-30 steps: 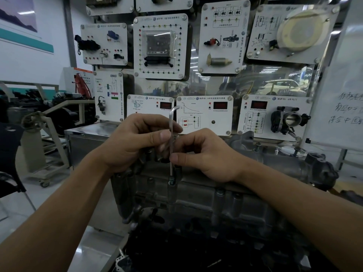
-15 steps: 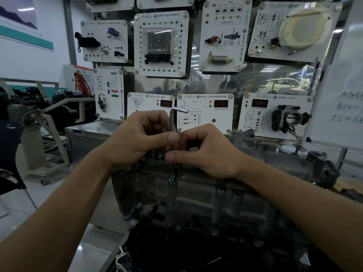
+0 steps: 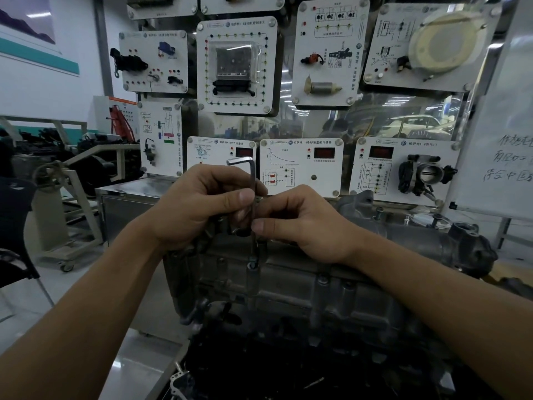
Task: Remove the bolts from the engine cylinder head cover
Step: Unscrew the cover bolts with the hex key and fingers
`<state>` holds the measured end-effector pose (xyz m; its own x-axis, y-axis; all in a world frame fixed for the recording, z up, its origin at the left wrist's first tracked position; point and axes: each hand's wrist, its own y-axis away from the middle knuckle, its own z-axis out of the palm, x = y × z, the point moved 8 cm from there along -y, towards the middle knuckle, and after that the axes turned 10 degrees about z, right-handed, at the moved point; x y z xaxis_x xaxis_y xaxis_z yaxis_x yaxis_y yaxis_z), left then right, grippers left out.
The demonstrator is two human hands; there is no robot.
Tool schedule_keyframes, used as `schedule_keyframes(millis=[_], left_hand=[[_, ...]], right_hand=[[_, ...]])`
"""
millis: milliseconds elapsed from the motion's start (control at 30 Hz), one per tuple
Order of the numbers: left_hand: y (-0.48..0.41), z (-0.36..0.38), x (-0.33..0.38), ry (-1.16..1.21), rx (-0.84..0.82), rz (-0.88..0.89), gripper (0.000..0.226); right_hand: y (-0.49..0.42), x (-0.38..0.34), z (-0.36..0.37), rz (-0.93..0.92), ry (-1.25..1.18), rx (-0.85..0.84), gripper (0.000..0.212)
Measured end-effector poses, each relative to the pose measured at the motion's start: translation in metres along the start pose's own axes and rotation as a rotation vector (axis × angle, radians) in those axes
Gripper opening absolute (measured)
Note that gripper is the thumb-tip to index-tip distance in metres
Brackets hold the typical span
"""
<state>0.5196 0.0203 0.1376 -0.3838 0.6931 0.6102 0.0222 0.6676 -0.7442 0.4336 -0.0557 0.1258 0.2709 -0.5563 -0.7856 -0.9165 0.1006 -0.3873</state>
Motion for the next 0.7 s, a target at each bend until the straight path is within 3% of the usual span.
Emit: schedule_keyframes(millis=[433, 700], left_hand=[[-0.0007, 0.0022, 0.0032, -0.021, -0.021, 0.022, 0.028], [0.0007, 0.0003, 0.0005, 0.014, 0.012, -0.003, 0.019]], right_hand=[[0.001, -0.0015, -0.0044, -0.04, 0.077, 0.078, 0.005], [-0.0018, 0.006, -0.0005, 0.026, -0.015, -0.019, 0.022]])
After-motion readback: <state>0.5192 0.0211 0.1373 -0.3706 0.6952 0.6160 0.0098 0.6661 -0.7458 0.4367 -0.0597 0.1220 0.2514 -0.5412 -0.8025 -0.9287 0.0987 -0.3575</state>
